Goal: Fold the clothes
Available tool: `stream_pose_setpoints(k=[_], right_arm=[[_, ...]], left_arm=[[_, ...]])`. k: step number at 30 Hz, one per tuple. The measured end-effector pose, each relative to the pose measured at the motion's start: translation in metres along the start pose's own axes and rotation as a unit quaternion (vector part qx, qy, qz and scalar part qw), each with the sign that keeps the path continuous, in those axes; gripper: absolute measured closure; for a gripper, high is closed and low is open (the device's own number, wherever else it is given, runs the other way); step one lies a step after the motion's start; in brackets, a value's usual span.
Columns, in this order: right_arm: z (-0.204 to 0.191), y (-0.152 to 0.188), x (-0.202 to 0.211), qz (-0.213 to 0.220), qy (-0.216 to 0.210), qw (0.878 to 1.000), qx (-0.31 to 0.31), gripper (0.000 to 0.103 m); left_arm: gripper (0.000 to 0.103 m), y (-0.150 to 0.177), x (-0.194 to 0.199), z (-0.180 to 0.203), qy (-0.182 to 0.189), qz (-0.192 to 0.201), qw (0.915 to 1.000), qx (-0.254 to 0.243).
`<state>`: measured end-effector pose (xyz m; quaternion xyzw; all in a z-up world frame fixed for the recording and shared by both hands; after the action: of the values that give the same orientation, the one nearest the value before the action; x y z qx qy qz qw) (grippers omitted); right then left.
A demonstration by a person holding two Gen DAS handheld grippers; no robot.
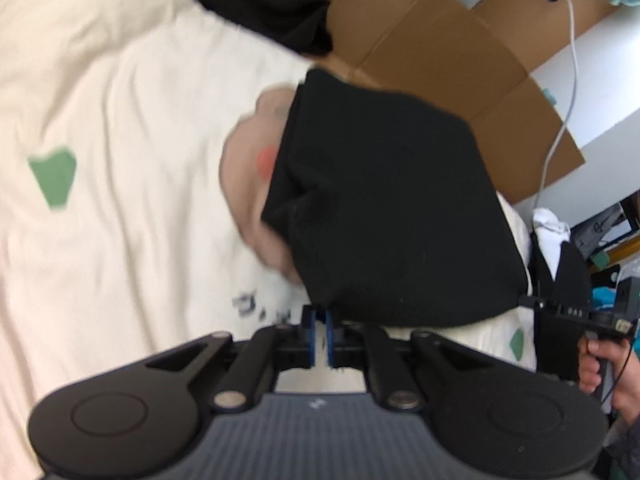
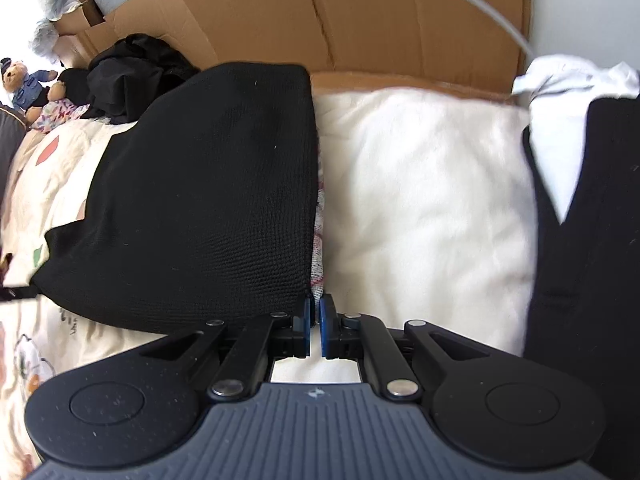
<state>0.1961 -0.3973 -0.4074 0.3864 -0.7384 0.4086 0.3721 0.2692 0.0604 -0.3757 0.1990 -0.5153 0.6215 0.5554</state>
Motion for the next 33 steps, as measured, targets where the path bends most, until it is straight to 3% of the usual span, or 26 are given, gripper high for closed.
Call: stream_pose_setpoints(k=[3, 7, 10, 12, 14, 15, 16, 17, 19, 21, 29, 33], right_arm=[[0.003, 0.001, 0.001, -0.005, -0.013, 1.0, -0.012, 0.086], [0.004, 0.004, 0.004, -0.002, -0.024, 0.999, -0.021, 0.063], [0.001, 0.005, 0.006, 0.001, -0.029, 0.999, -0.019, 0.062], [-0.001, 0.004, 0.006, 0.002, -0.034, 0.999, -0.025, 0.062], [-0.002, 0.002, 0.004, 0.003, -0.038, 0.999, -0.032, 0.062], [-0.002, 0.001, 0.003, 0.004, -0.04, 0.999, -0.036, 0.062], [-0.002, 0.0, 0.003, 0.006, -0.04, 0.998, -0.037, 0.063], [-0.002, -0.001, 0.002, 0.009, -0.041, 0.998, -0.037, 0.066], [0.001, -0.003, -0.003, 0.005, -0.036, 0.998, -0.045, 0.087], [0.004, -0.004, -0.005, 0.004, -0.033, 0.999, -0.041, 0.095], [0.008, -0.004, -0.009, 0.0, -0.012, 1.0, -0.027, 0.098], [0.002, -0.006, -0.006, 0.0, -0.004, 1.0, -0.014, 0.096]], left_arm=[[0.089, 0.001, 0.005, -0.008, 0.015, 0.012, 0.9997, 0.014], [0.067, -0.002, 0.008, -0.014, 0.037, 0.037, 0.9978, 0.039], [0.056, -0.006, 0.004, -0.012, 0.043, 0.044, 0.9974, 0.036], [0.056, -0.01, 0.0, -0.01, 0.041, 0.046, 0.9976, 0.031], [0.058, 0.001, 0.011, -0.005, 0.044, 0.046, 0.9975, 0.03], [0.069, 0.001, 0.009, -0.006, 0.05, 0.045, 0.9973, 0.031], [0.097, 0.002, 0.005, -0.007, 0.054, 0.042, 0.9972, 0.029], [0.097, 0.004, 0.002, -0.006, 0.058, 0.037, 0.9973, 0.027], [0.098, 0.008, -0.002, -0.005, 0.06, 0.034, 0.9974, 0.02], [0.098, 0.011, -0.007, 0.0, 0.061, 0.028, 0.9976, 0.013], [0.098, 0.032, -0.008, -0.012, 0.049, 0.003, 0.9987, 0.013], [0.095, 0.024, 0.002, -0.004, 0.025, -0.002, 0.9994, -0.023]])
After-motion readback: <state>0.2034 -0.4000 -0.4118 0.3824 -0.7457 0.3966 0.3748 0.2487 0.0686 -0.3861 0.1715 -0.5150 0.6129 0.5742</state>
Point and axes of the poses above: each gripper's, at about its wrist camera, not at the fingertips, and x roughly against the way its jaws point, z to its right, y to its underside, the point moved 6 cm from there along -x, roughly the way its jaws point, and after that the axes turned 13 degrees about -x, right-handed, at the moved point
